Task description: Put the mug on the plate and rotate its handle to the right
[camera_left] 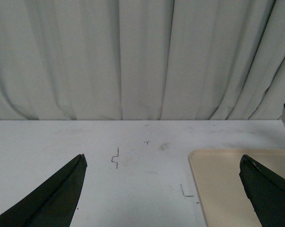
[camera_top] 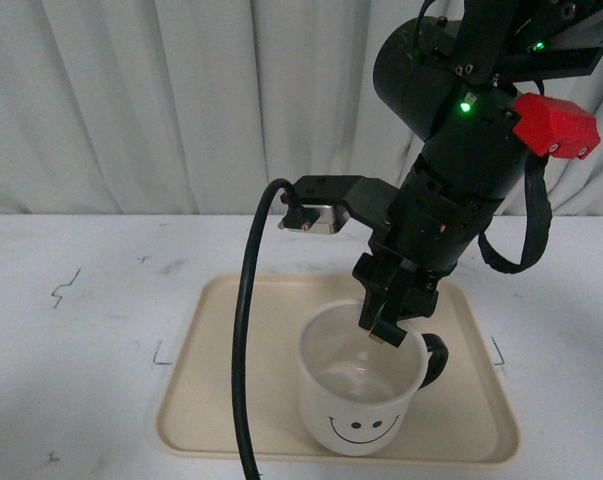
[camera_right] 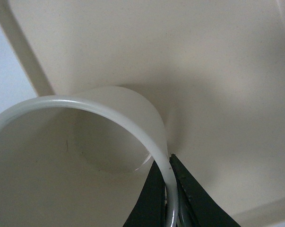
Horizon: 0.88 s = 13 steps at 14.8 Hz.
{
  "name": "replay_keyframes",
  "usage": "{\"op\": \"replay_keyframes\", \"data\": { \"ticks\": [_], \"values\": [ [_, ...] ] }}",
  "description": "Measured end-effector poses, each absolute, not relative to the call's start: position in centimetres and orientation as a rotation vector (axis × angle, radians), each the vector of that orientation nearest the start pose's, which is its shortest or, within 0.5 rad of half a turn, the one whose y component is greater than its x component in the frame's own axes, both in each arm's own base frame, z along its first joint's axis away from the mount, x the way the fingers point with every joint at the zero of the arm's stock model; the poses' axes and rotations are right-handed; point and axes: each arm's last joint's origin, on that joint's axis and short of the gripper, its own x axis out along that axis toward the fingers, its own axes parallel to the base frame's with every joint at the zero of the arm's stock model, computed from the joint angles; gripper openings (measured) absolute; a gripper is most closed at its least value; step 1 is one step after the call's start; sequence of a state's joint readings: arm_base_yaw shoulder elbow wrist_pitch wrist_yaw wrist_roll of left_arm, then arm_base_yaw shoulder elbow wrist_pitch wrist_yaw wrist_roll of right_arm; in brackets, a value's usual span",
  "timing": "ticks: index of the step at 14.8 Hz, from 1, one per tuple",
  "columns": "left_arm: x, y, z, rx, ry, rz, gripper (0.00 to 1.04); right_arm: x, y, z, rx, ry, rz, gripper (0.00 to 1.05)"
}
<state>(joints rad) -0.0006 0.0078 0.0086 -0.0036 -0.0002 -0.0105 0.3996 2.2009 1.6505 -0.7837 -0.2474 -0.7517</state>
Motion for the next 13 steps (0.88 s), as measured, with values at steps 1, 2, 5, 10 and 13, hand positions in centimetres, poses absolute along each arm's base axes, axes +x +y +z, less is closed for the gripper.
{"op": "replay_keyframes", "data": {
  "ticks": [1, 2, 5, 10, 13],
  "values": [
    [9.8, 0.0, 16.5, -0.01, 0.003, -0.001, 0.98, 40.2, 17.8, 14.3, -0.716, 1.091, 1.027, 0.03],
    [9.8, 0.0, 16.5, -0.01, 0.003, -0.001, 0.98, 40.2, 17.8, 14.1, -0.721, 1.096, 1.024, 0.03],
    [9.8, 0.0, 16.5, -0.01, 0.003, -0.001, 0.98, 40.1, 18.1, 14.1, -0.73, 1.094, 1.023, 0.03],
    [9.8, 0.0, 16.5, -0.01, 0.003, 0.0, 0.98, 40.4, 17.9, 15.1, -0.664, 1.04, 1.04, 0.48],
    [9.8, 0.0, 16.5, -0.01, 0.003, 0.0, 0.98, 40.3, 17.6, 20.6, -0.418, 0.902, 1.086, 0.79]
  ]
}}
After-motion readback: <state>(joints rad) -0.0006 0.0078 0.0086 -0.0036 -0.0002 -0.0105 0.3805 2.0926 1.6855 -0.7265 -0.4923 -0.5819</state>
